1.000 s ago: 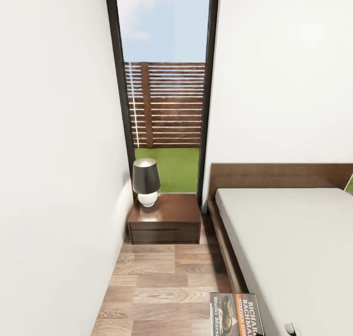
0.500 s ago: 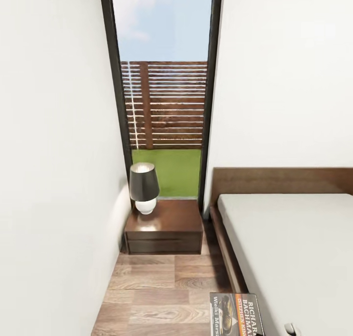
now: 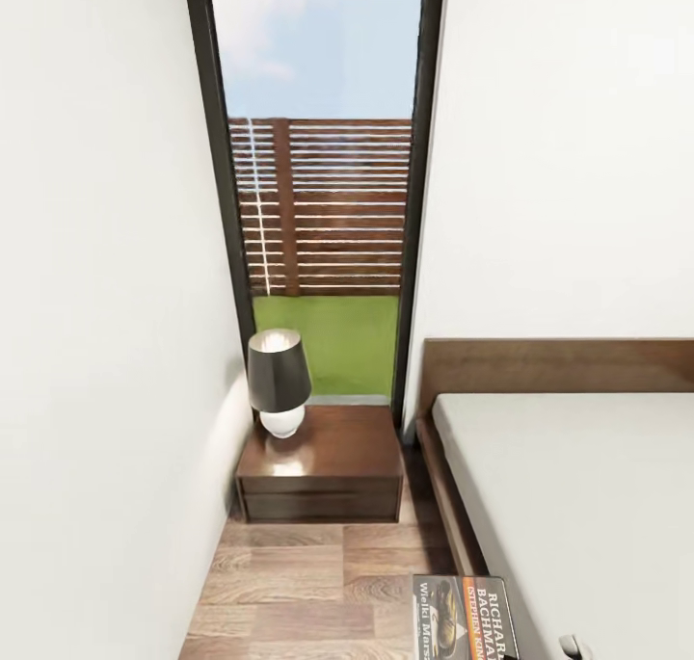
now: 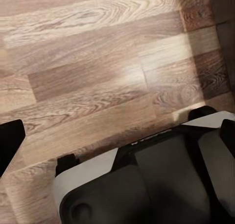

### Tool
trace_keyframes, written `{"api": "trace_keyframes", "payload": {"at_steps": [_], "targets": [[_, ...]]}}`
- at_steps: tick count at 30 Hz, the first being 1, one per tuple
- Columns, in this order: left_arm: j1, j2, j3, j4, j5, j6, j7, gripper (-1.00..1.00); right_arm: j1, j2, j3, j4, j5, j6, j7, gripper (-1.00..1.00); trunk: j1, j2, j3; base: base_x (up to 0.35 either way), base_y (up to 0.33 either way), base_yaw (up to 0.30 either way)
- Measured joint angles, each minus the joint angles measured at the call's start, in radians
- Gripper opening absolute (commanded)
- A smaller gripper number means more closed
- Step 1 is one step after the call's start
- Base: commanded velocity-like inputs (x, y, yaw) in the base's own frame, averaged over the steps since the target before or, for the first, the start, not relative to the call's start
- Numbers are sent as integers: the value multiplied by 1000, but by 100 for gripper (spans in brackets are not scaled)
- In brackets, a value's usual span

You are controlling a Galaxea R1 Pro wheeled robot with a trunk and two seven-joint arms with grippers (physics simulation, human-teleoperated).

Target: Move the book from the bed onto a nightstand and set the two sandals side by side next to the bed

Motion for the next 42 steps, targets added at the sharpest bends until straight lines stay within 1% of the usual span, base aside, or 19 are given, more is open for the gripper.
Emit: {"api": "trace_keyframes", "payload": {"at_steps": [2, 5, 6, 8, 10, 12, 14, 18, 21, 23, 26, 42], "targets": [[0, -7, 0, -2, 0, 2, -4, 100, 0, 0, 0, 0, 1, 0, 1, -100, 0, 0, 0, 288, 0, 0], [-1, -16, 3, -47, 8, 5, -16, 100, 0, 0, 0, 0, 0, 0, 0, -100, 0, 0, 0, 190, 0, 0], [-1, -37, 5, -88, 28, 7, -30, 100, 0, 0, -1, 0, 0, 0, 1, -100, 0, 0, 0, 159, 0, 0], [-1, -65, 4, -113, 62, 9, -39, 100, 0, 0, -3, 0, -1, 0, 1, -100, 0, 0, 0, 157, 0, 0], [-2, -85, 4, -124, 99, 11, -45, 100, 0, 0, -3, 0, -1, 0, 1, -100, 0, 0, 0, 167, 0, 0], [-2, -91, 4, -128, 111, 13, -50, 100, 0, 0, -3, 0, -2, 0, 1, -100, 0, 0, 0, 176, 0, 0], [-2, -90, 6, -129, 115, 13, -62, 100, 0, 0, -3, 0, -2, 0, 1, -100, 0, 0, 0, 187, 0, 0], [-3, -81, 8, -128, 121, 13, -130, 100, 0, 0, -3, 0, -3, 0, 1, -100, 0, 0, 0, 214, 0, 0], [-3, -53, 8, -127, 121, 14, -203, 100, 0, -1, -2, 0, -5, 0, 2, -100, 0, 0, 0, 250, 0, 0], [-3, -44, 8, -127, 121, 14, -229, 100, 0, -1, -2, 0, -5, 0, 2, -100, 0, 0, 0, 263, 0, 0], [-3, -40, 6, -127, 120, 14, -236, 100, 0, -1, -2, 0, -6, 0, 3, -100, 0, 0, 0, 290, 0, 0], [-3, -40, 6, -127, 120, 13, -238, 100, 0, 0, 0, 0, -5, 0, 1, -100, 0, 0, 0, 327, 0, 0]]}}
